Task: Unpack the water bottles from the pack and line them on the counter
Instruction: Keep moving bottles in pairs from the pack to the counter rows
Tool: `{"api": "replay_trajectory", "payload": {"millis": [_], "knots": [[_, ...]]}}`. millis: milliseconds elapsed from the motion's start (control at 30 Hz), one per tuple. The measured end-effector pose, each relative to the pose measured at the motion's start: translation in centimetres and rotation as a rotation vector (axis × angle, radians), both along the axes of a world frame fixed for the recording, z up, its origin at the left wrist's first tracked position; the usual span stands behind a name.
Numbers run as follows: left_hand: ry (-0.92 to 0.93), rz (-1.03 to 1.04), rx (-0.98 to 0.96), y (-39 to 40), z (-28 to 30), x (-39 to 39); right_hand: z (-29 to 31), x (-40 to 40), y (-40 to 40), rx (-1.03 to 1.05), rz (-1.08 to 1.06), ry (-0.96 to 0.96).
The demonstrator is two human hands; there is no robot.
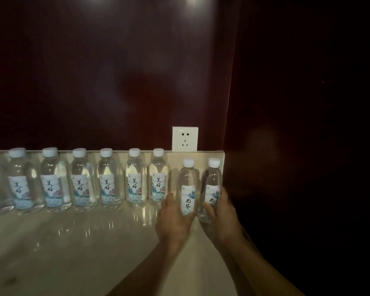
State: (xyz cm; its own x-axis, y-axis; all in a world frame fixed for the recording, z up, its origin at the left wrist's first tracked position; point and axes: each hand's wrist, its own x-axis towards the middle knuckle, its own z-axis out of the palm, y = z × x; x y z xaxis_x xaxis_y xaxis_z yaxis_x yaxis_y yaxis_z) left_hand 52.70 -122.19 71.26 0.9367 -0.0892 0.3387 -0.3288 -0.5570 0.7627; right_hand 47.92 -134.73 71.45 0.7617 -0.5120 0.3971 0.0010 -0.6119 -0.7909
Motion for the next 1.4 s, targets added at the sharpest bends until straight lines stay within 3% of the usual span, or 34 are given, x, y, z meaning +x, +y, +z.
{"api": "replay_trajectory", "payload": {"millis": [433,733,1400], "knots": [[-0.046,0.093,0.03,-1.7,-0.3,1.2,-0.6,2.0,-0.5,-0.081,-0.093,0.126],[-0.035,0.109,0.127,-2.8,0.3,2.2,-2.2,5.8,-1.8,-0.11,-0.126,0.097],[-0.012,0.116,0.131,-4.5,0.1,4.7,-1.7,8.0,-3.0,0.044,-0.093,0.126]]}}
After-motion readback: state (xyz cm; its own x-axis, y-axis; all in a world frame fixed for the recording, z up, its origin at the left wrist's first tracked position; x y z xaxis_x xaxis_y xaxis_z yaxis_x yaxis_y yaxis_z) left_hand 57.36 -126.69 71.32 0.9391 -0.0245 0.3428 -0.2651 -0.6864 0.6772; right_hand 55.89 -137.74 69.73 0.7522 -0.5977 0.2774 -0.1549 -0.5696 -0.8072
